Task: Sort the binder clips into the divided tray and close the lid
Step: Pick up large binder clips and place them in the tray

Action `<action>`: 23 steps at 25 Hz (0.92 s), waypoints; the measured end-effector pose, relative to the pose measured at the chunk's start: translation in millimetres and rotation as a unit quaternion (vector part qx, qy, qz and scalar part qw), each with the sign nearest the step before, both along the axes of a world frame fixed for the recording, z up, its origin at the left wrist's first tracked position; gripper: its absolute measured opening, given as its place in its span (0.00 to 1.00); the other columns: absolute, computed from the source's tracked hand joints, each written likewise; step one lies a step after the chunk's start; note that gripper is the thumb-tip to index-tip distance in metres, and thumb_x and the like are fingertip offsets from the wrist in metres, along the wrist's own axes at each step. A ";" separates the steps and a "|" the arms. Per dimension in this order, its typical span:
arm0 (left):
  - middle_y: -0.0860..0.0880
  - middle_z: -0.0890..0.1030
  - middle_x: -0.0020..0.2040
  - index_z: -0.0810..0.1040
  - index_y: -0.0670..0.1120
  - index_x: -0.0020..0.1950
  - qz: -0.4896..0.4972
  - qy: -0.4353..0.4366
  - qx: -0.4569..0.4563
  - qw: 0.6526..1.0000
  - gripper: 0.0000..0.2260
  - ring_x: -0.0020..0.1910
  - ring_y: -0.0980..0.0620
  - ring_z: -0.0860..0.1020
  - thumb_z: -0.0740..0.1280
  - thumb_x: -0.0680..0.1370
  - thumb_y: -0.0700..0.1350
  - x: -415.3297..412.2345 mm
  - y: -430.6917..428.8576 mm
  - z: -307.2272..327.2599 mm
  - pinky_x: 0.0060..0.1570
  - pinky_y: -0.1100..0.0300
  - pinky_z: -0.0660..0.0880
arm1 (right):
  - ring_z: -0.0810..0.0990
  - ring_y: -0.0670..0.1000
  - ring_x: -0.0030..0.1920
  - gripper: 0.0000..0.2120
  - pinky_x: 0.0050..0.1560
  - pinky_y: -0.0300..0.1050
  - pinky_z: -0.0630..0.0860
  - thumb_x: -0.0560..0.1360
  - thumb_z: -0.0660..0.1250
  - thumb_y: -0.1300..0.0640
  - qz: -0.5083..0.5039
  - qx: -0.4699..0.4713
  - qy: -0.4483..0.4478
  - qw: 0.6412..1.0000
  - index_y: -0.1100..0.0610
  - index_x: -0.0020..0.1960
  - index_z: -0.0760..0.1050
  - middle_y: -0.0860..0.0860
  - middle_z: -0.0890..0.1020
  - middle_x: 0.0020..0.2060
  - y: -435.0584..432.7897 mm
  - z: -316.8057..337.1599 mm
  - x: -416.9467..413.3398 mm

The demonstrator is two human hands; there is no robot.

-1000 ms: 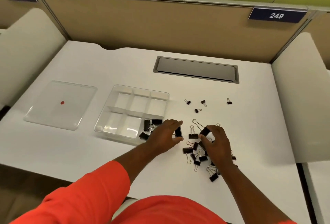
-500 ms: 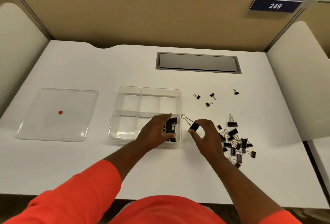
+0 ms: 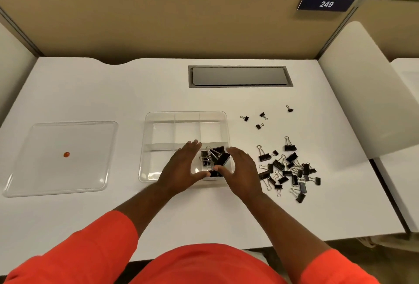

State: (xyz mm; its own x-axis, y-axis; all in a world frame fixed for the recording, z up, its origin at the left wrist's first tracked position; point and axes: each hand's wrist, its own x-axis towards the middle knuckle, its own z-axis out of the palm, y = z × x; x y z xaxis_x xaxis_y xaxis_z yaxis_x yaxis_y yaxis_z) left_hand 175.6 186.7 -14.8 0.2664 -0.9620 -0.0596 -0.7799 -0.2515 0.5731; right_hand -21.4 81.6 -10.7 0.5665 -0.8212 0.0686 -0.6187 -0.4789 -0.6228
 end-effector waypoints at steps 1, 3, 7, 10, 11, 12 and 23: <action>0.55 0.54 0.80 0.52 0.54 0.80 -0.003 -0.001 0.002 1.000 0.43 0.79 0.58 0.49 0.70 0.72 0.65 0.9 1.4 -0.6 0.75 0.59 0.49 | 0.67 0.49 0.73 0.35 0.75 0.55 0.64 0.72 0.69 0.34 0.007 0.005 0.028 1.000 0.51 0.73 0.69 0.49 0.72 0.72 2.8 -1.6 2.4; 0.55 0.51 0.80 0.52 0.53 0.80 -0.015 -0.008 0.015 1.000 0.43 0.79 0.57 0.46 0.67 0.73 0.67 1.1 3.7 -3.7 0.75 0.58 0.46 | 0.57 0.49 0.79 0.42 0.79 0.57 0.53 0.72 0.68 0.31 0.019 0.022 0.063 0.998 0.51 0.78 0.62 0.50 0.62 0.79 7.1 -5.6 2.9; 0.52 0.49 0.81 0.58 0.50 0.79 -0.053 -0.070 0.037 0.995 0.40 0.79 0.54 0.42 0.55 0.75 0.72 -3.1 4.9 -12.6 0.77 0.51 0.44 | 0.54 0.48 0.80 0.40 0.79 0.59 0.52 0.75 0.62 0.30 0.023 0.011 0.062 0.998 0.51 0.79 0.60 0.50 0.58 0.80 10.0 -9.7 -10.1; 0.51 0.52 0.80 0.63 0.51 0.77 -0.078 -0.103 0.023 0.991 0.35 0.80 0.51 0.45 0.52 0.77 0.71 -14.1 4.1 -15.5 0.77 0.45 0.46 | 0.57 0.49 0.79 0.37 0.78 0.60 0.55 0.77 0.61 0.32 0.013 -0.003 0.065 0.998 0.53 0.78 0.63 0.50 0.60 0.80 7.8 -10.4 -20.4; 0.50 0.56 0.80 0.67 0.50 0.75 -0.077 -0.103 0.016 0.992 0.32 0.80 0.50 0.49 0.52 0.78 0.69 -17.8 3.8 -15.5 0.77 0.45 0.48 | 0.58 0.49 0.79 0.36 0.78 0.60 0.55 0.78 0.61 0.33 0.011 -0.005 0.068 0.998 0.53 0.77 0.64 0.50 0.60 0.80 6.7 -10.3 -23.6; 0.50 0.62 0.78 0.71 0.50 0.73 -0.069 -0.107 0.005 0.992 0.28 0.79 0.49 0.55 0.53 0.80 0.66 -20.8 3.3 -15.3 0.77 0.45 0.49 | 0.58 0.49 0.79 0.35 0.77 0.60 0.55 0.78 0.61 0.33 0.010 -0.006 0.069 0.998 0.53 0.77 0.65 0.50 0.61 0.79 5.6 -10.0 -26.4; 0.51 0.84 0.51 0.82 0.53 0.58 -0.007 -0.157 -0.018 0.987 0.13 0.60 0.49 0.76 0.72 0.74 0.50 -36.1 -19.0 -9.4 0.70 0.47 0.56 | 0.62 0.48 0.77 0.27 0.74 0.63 0.60 0.80 0.62 0.39 0.000 -0.012 0.053 0.999 0.53 0.73 0.70 0.49 0.64 0.78 0.9 -11.2 -42.8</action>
State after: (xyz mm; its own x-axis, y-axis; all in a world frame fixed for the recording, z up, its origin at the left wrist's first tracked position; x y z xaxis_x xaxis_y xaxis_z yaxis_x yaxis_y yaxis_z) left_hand 139.5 167.7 -24.2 0.2530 -0.9657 0.0582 -0.9238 -0.2233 0.3112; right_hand -64.2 82.5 -21.9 0.5711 -0.8204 0.0283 -0.6804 -0.4923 -0.5428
